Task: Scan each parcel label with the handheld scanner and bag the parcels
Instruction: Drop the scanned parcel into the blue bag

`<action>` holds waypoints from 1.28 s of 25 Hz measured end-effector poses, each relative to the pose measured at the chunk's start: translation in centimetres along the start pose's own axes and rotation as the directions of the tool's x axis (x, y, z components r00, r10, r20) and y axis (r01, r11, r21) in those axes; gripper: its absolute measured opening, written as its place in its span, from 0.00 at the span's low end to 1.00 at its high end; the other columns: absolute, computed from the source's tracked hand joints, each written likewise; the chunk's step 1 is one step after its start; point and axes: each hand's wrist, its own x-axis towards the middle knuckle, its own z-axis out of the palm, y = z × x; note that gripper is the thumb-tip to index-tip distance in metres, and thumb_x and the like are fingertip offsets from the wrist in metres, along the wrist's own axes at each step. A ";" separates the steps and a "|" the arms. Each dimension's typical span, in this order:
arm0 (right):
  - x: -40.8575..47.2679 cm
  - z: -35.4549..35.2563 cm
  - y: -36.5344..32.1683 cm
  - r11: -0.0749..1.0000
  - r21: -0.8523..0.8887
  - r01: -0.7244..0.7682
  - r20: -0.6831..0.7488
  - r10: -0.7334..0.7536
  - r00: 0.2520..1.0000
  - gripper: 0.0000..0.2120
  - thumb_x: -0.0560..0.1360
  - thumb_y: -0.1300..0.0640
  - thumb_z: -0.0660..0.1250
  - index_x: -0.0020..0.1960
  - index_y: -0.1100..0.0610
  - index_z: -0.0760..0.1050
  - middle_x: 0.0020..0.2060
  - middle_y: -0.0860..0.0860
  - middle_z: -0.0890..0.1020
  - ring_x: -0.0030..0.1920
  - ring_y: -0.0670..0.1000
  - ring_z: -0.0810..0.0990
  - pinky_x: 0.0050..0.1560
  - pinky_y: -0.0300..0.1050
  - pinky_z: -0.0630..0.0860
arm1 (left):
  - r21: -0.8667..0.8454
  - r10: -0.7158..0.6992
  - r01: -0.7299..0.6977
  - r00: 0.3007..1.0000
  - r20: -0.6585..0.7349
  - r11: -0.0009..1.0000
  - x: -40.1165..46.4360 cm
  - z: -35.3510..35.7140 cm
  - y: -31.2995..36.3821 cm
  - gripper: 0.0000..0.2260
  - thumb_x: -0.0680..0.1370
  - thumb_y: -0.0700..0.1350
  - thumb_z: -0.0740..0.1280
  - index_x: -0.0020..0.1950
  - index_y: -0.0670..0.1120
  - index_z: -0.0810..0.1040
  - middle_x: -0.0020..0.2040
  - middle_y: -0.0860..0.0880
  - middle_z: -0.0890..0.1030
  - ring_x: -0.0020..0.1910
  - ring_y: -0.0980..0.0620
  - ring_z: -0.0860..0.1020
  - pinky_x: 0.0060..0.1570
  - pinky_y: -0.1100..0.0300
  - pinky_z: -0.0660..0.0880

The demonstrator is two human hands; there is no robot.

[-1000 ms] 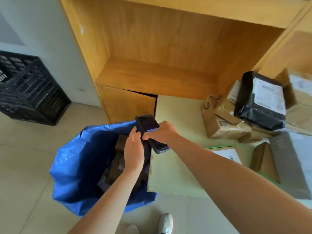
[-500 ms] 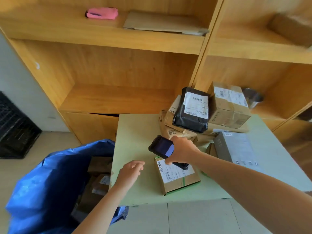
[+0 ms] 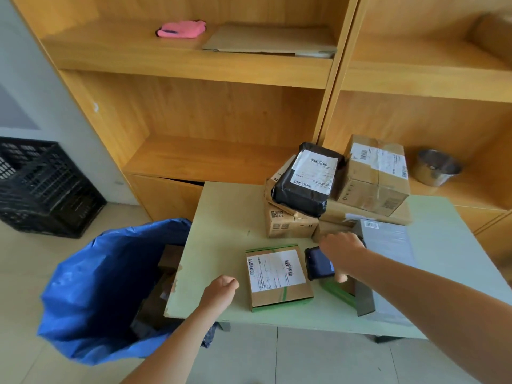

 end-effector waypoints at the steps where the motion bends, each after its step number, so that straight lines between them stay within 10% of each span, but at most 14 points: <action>1: 0.2 0.0 0.2 1.000 -0.009 -0.005 -0.017 0.005 1.000 0.18 0.78 0.57 0.72 0.65 0.58 0.75 0.60 0.53 0.82 0.61 0.55 0.81 0.58 0.47 0.76 | -0.002 -0.018 0.018 1.000 0.014 1.000 -0.1 0.2 -0.1 0.08 0.77 0.51 0.60 0.49 0.52 0.76 0.45 0.51 0.81 0.41 0.50 0.78 0.45 0.58 0.76; 10: 2.4 1.3 -0.6 0.962 0.273 -0.008 0.013 0.005 1.000 0.28 0.66 0.48 0.81 0.61 0.56 0.75 0.50 0.50 0.82 0.51 0.52 0.82 0.51 0.44 0.81 | -0.017 -0.112 0.113 0.992 0.055 0.993 1.1 1.6 0.3 0.20 0.75 0.54 0.62 0.67 0.54 0.74 0.63 0.51 0.79 0.59 0.49 0.78 0.61 0.52 0.76; 16: 6.1 5.6 -3.6 0.427 0.847 -0.318 0.278 0.157 0.948 0.24 0.63 0.42 0.81 0.50 0.57 0.80 0.46 0.53 0.85 0.45 0.52 0.85 0.46 0.43 0.82 | -0.218 -0.128 0.136 0.990 0.051 0.966 1.5 2.3 1.8 0.23 0.72 0.52 0.64 0.68 0.53 0.75 0.62 0.52 0.78 0.64 0.47 0.75 0.66 0.48 0.73; 19: 6.2 7.4 -4.8 0.161 0.912 -0.378 0.345 0.199 0.917 0.20 0.65 0.46 0.81 0.47 0.58 0.81 0.41 0.53 0.86 0.40 0.51 0.85 0.39 0.43 0.82 | -0.251 -0.086 0.104 0.993 0.079 0.963 1.3 3.0 2.1 0.06 0.75 0.48 0.63 0.47 0.58 0.78 0.53 0.55 0.82 0.57 0.49 0.78 0.64 0.47 0.74; 23: 6.1 7.9 -5.5 0.000 0.916 -0.402 0.395 0.187 0.900 0.22 0.64 0.47 0.83 0.50 0.61 0.82 0.44 0.55 0.87 0.44 0.55 0.86 0.45 0.48 0.84 | -0.313 -0.012 0.031 0.998 0.062 0.949 1.2 3.0 2.2 0.07 0.76 0.45 0.62 0.44 0.57 0.76 0.48 0.56 0.81 0.51 0.53 0.79 0.54 0.55 0.76; 26: 6.0 6.6 -6.9 -0.032 0.921 -0.389 0.388 0.183 0.903 0.22 0.63 0.48 0.83 0.49 0.61 0.83 0.46 0.57 0.87 0.48 0.57 0.86 0.55 0.53 0.83 | -0.327 0.005 -0.009 1.000 -0.013 0.945 1.2 0.7 1.6 0.09 0.78 0.43 0.61 0.44 0.56 0.76 0.46 0.56 0.80 0.44 0.55 0.76 0.49 0.58 0.75; 32: 7.7 0.2 -15.3 0.038 0.951 -0.308 0.303 0.093 0.948 0.23 0.63 0.47 0.82 0.49 0.61 0.83 0.46 0.57 0.87 0.45 0.56 0.86 0.48 0.49 0.83 | -0.320 -0.049 -0.009 0.984 -0.173 0.947 1.1 -7.9 -2.3 0.21 0.79 0.48 0.58 0.71 0.50 0.73 0.68 0.51 0.77 0.63 0.51 0.75 0.60 0.54 0.73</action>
